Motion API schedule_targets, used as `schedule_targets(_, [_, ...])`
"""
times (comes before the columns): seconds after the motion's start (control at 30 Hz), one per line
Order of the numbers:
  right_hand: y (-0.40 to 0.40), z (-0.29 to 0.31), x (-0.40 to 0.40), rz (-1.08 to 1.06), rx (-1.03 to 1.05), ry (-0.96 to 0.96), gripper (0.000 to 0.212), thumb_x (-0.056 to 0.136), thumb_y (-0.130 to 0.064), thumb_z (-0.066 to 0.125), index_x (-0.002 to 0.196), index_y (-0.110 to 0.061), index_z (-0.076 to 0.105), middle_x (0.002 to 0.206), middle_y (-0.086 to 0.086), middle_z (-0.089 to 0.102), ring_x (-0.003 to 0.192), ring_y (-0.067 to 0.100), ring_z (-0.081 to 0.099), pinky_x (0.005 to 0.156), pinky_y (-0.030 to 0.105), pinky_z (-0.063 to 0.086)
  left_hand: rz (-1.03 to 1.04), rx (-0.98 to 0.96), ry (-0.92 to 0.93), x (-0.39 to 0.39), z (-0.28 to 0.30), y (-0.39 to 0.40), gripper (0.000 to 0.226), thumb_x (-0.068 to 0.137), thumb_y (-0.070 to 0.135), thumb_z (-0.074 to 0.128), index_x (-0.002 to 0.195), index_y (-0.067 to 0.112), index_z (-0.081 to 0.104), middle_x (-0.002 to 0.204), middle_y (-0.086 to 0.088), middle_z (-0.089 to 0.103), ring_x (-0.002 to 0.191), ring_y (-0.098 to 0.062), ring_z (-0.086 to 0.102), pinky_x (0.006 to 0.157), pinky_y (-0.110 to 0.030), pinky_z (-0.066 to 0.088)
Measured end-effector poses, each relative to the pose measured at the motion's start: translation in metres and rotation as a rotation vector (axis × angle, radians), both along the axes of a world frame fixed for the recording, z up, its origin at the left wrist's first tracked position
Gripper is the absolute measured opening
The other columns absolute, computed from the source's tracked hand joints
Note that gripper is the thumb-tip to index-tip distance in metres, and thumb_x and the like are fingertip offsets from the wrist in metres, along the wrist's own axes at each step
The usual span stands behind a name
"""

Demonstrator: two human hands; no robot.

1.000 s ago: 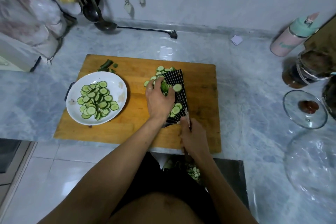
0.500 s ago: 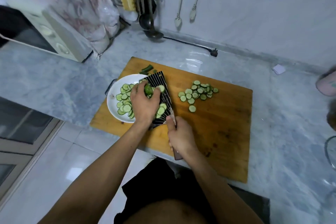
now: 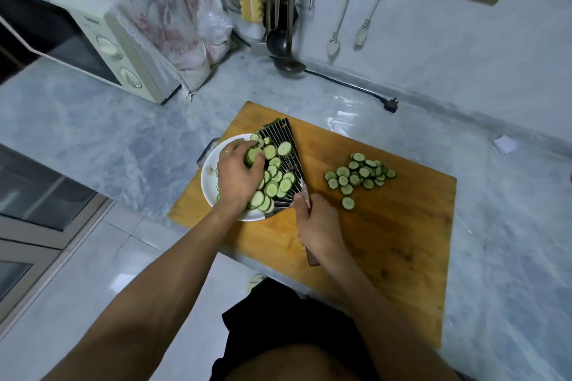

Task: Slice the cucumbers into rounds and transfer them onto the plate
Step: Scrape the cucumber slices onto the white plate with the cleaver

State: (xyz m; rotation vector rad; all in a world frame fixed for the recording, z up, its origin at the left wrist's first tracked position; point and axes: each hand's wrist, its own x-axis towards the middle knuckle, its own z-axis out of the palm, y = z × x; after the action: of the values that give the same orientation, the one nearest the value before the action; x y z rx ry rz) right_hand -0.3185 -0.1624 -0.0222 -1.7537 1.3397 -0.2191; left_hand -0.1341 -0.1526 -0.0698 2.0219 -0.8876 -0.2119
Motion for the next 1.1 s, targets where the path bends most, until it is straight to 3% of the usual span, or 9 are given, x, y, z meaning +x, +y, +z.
schedule_targets(0.1, [-0.004, 0.000, -0.001, 0.022, 0.005, 0.001, 0.038, 0.103, -0.045, 0.042, 0.085, -0.012, 0.051, 0.077, 0.007, 0.059, 0.067, 0.028, 0.063, 0.058, 0.042, 0.050, -0.120, -0.043, -0.153, 0.001, 0.013, -0.002, 0.043, 0.087, 0.044, 0.064, 0.123, 0.021, 0.065, 0.137, -0.003, 0.053, 0.128, -0.021, 0.047, 0.107, -0.039, 0.038])
schedule_targets(0.2, [-0.009, 0.000, -0.003, 0.040, -0.002, 0.008, 0.038, 0.103, -0.044, 0.043, 0.090, -0.009, 0.053, 0.078, 0.005, 0.058, 0.068, 0.026, 0.061, 0.055, 0.034, 0.041, -0.513, -0.011, -0.305, -0.003, 0.021, -0.011, 0.060, 0.083, 0.051, 0.066, 0.135, 0.022, 0.058, 0.151, -0.006, 0.040, 0.138, -0.025, 0.039, 0.111, -0.040, 0.034])
schedule_targets(0.3, [-0.012, 0.001, -0.003, 0.034, 0.024, -0.025, 0.035, 0.102, -0.044, 0.044, 0.087, -0.013, 0.051, 0.076, 0.005, 0.060, 0.060, 0.028, 0.064, 0.052, 0.043, 0.054, -0.708, 0.044, -0.479, 0.000, 0.014, -0.010, 0.062, 0.087, 0.053, 0.060, 0.137, 0.016, 0.056, 0.151, -0.011, 0.042, 0.136, -0.029, 0.042, 0.109, -0.048, 0.038])
schedule_targets(0.43, [-0.016, 0.006, -0.004, 0.037, 0.003, -0.020, 0.036, 0.102, -0.046, 0.043, 0.082, -0.017, 0.048, 0.074, 0.008, 0.060, 0.058, 0.030, 0.064, 0.053, 0.052, 0.055, -0.679, 0.047, -0.547, 0.016, 0.002, 0.005, 0.049, 0.093, 0.040, 0.056, 0.133, 0.014, 0.059, 0.144, -0.010, 0.050, 0.127, -0.029, 0.051, 0.103, -0.046, 0.044])
schedule_targets(0.57, [-0.020, 0.006, -0.009, 0.026, -0.004, -0.010, 0.038, 0.102, -0.049, 0.041, 0.087, -0.014, 0.050, 0.078, 0.011, 0.059, 0.058, 0.030, 0.064, 0.049, 0.048, 0.056, -0.620, 0.104, -0.524, 0.023, -0.005, 0.013, 0.041, 0.092, 0.038, 0.059, 0.126, 0.015, 0.065, 0.138, -0.009, 0.056, 0.122, -0.028, 0.056, 0.097, -0.045, 0.049])
schedule_targets(0.67, [-0.023, 0.005, -0.018, 0.040, -0.011, 0.026, 0.040, 0.100, -0.054, 0.039, 0.087, -0.017, 0.048, 0.083, 0.012, 0.059, 0.070, 0.031, 0.064, 0.058, 0.048, 0.057, -0.615, 0.139, -0.504, 0.020, -0.001, 0.015, 0.044, 0.090, 0.043, 0.056, 0.123, 0.016, 0.067, 0.136, -0.007, 0.059, 0.120, -0.027, 0.057, 0.094, -0.047, 0.051])
schedule_targets(0.8, [-0.029, 0.011, -0.028, 0.087, -0.063, 0.047, 0.039, 0.102, -0.046, 0.041, 0.092, -0.011, 0.054, 0.079, 0.006, 0.060, 0.065, 0.019, 0.059, 0.058, 0.039, 0.051, -0.470, 0.141, -0.352, 0.016, 0.010, 0.007, 0.054, 0.089, 0.048, 0.053, 0.136, 0.022, 0.056, 0.149, -0.002, 0.044, 0.131, -0.024, 0.047, 0.102, -0.041, 0.046])
schedule_targets(0.9, [-0.029, 0.016, -0.033, 0.120, -0.110, 0.056, 0.039, 0.102, -0.046, 0.042, 0.095, -0.010, 0.056, 0.079, 0.003, 0.059, 0.069, 0.017, 0.059, 0.060, 0.038, 0.053, -0.458, 0.203, -0.360, 0.014, 0.017, -0.005, 0.057, 0.095, 0.047, 0.048, 0.146, 0.022, 0.044, 0.157, -0.001, 0.032, 0.139, -0.022, 0.039, 0.102, -0.035, 0.041])
schedule_targets(1.1, [-0.032, 0.023, -0.038, 0.099, -0.067, 0.055, 0.039, 0.101, -0.049, 0.041, 0.102, -0.014, 0.058, 0.082, 0.004, 0.059, 0.067, 0.019, 0.063, 0.060, 0.048, 0.060, -0.427, 0.288, -0.415, 0.023, 0.014, 0.008, 0.044, 0.096, 0.041, 0.043, 0.128, 0.020, 0.064, 0.138, 0.001, 0.058, 0.121, -0.024, 0.057, 0.084, -0.037, 0.054])
